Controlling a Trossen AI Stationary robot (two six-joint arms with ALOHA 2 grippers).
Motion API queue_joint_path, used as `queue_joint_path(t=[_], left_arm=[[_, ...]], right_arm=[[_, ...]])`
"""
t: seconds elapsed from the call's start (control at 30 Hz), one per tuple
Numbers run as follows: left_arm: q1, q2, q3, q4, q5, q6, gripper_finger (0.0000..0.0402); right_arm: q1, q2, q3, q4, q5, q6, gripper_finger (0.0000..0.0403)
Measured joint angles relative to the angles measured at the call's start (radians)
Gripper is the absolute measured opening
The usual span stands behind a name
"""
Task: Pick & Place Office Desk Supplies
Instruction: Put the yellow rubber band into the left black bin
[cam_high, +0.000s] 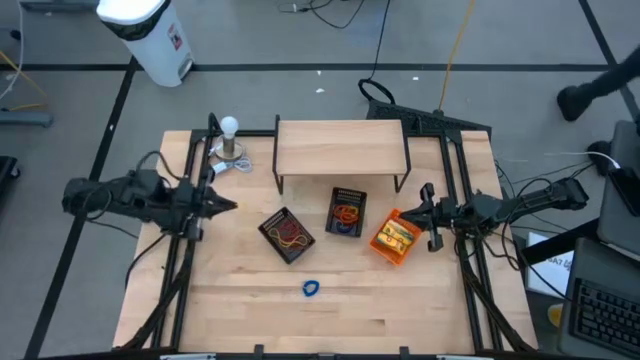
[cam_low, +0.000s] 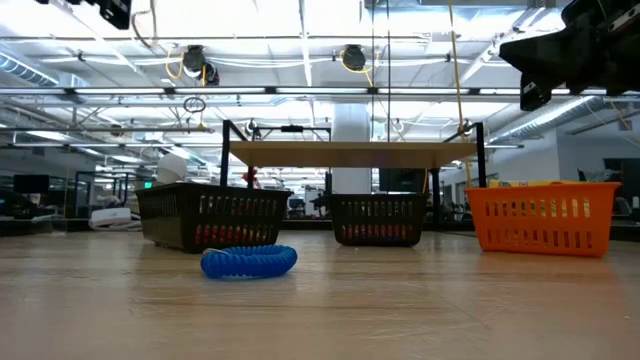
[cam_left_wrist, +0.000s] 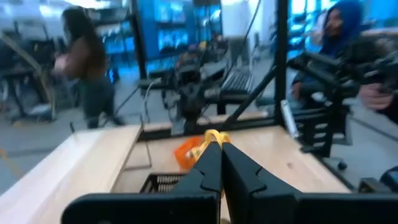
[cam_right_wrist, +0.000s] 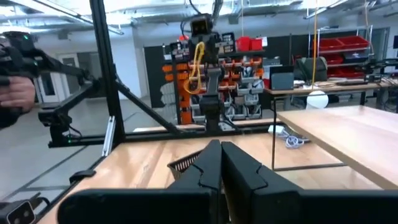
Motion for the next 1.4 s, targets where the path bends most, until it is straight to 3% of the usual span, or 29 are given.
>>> queue_joint_path(t=[0.1,0.23,0.6,0.9,1.1,1.4], left_arm=[[-0.011,-0.08,-0.041,0.032,-0.008,0.019,0.0],[-0.007,-0.132,-0.113,0.031,-0.107,0.013,0.0],[-0.008,-0.223,-0.372,0.315,-0.108,0.011,0.0],[-0.008,-0.259,-0.449,0.317,-0.104,0.016,0.0],[-0.008,-0.284,-0.519,0.356,-0.05,-0.012,0.0],[-0.008,-0.282,-0.517,0.318,-0.031,-0.02,0.0]], right_arm=[[0.0,0.001,0.0,-0.005,0.0,0.0,0.0],[0.0,0.001,0.0,0.019,0.039,-0.058,0.0],[0.0,0.007,0.0,-0.035,0.054,-0.068,0.0],[0.0,0.007,0.0,-0.035,0.086,-0.082,0.0],[0.0,0.007,0.0,-0.037,0.13,-0.084,0.0],[0.0,0.007,0.0,-0.017,0.132,-0.086,0.0]])
